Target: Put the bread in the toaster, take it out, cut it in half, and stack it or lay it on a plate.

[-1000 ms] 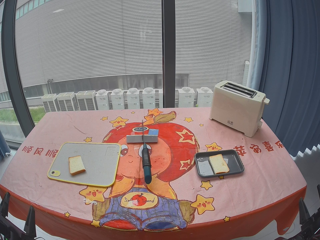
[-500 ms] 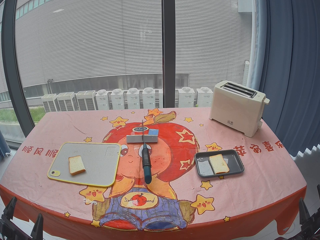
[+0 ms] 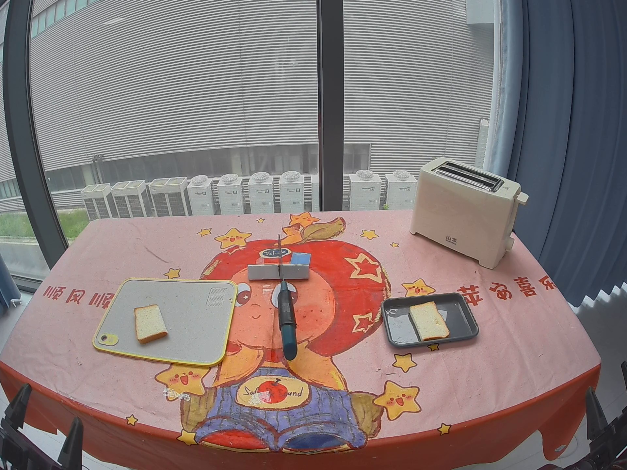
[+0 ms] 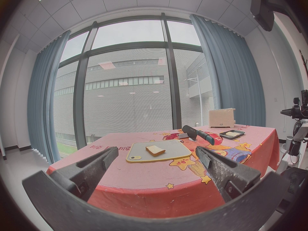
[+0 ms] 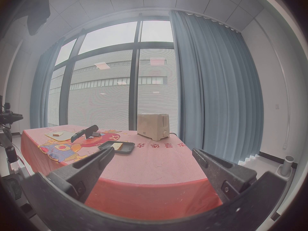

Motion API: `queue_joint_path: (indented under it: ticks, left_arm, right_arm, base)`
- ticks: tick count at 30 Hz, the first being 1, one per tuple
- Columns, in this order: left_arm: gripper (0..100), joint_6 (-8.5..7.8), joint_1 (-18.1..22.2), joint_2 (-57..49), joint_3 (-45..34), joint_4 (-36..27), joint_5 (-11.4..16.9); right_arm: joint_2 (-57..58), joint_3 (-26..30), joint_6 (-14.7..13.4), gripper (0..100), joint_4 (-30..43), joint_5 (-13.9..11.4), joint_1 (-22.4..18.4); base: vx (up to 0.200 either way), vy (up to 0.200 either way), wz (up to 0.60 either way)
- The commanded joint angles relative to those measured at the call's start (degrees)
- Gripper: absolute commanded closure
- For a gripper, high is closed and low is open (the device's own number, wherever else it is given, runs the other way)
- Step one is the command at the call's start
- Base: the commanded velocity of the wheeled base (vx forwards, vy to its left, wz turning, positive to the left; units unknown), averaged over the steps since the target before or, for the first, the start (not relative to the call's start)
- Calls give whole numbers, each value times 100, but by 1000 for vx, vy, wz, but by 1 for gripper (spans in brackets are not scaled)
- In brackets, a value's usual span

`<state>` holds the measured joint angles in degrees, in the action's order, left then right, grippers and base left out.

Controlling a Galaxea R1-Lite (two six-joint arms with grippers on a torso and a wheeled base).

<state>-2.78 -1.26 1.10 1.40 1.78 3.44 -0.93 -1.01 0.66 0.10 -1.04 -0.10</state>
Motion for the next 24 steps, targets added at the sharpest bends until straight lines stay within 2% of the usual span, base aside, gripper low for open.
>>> queue_joint_path:
  ticks: [1,11,15,21,24]
  left_arm:
    - [0,23,-103,295,343,68,-19]
    - [0,41,-340,1165,563,156,-45]
    - [0,67,-367,1727,581,560,-27]
    - [0,234,-367,2439,581,1176,-10]
    - [0,401,-331,2791,651,1272,-36]
  right_arm:
    - [84,101,4,0,-1,-2,1]
    - [84,101,4,0,-1,-2,1]
    - [84,101,4,0,-1,-2,1]
    - [84,101,4,0,-1,-2,1]
    - [84,101,4,0,-1,-2,1]
  base:
    - [0,0,0]
    - [0,0,0]
    - [0,0,0]
    - [0,0,0]
    - [0,0,0]
